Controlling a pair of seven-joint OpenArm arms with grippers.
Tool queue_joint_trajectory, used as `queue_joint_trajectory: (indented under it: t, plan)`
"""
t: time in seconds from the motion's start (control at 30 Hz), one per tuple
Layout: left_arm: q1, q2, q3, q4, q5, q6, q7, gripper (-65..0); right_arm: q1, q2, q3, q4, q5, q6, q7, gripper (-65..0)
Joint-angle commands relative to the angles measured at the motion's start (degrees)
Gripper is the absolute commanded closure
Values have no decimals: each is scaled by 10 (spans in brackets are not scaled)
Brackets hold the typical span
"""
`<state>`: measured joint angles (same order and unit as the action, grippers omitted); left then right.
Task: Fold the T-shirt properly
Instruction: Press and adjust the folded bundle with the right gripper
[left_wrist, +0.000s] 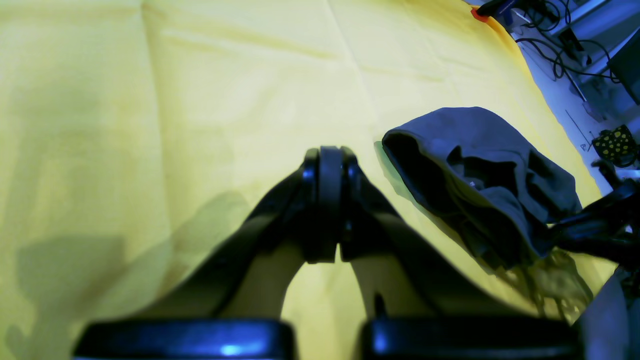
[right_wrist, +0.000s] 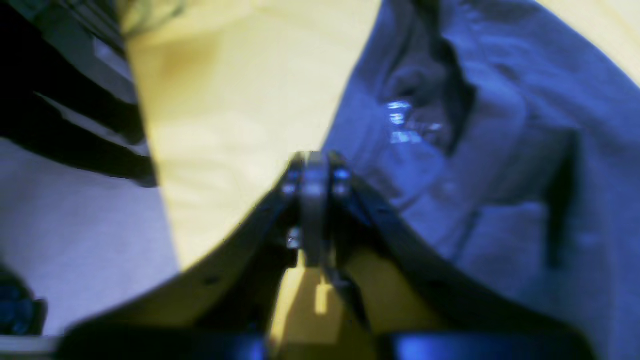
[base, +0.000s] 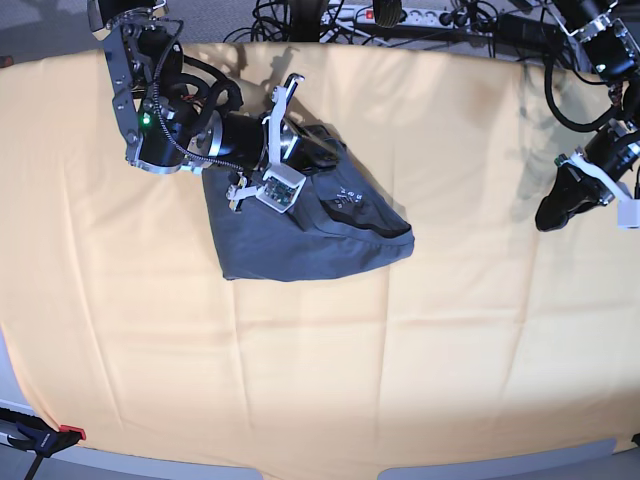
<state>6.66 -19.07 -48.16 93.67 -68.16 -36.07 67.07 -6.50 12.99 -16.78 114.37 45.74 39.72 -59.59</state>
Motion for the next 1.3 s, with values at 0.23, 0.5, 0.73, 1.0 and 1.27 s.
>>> queue_joint_trajectory:
  t: [0.23, 0.5, 0.73, 1.0, 1.27]
  plan:
    - [-5, -11, -2, 9, -16, -3, -15, 0, 6, 1, 2, 11, 8, 3, -19, -377]
    - [-5, -11, -2, 9, -16, -3, -14, 0, 7, 1, 2, -19, -87, 3, 21, -370]
    - [-5, -11, -2, 9, -16, -3, -14, 0, 6, 2, 2, -21, -110, 3, 20, -100]
    - [-5, -11, -2, 9, -16, -3, -14, 0, 7, 2, 2, -20, -99, 3, 34, 0]
    - [-5, -11, -2, 9, -16, -3, -14, 0, 7, 2, 2, -18, 86, 3, 6, 0]
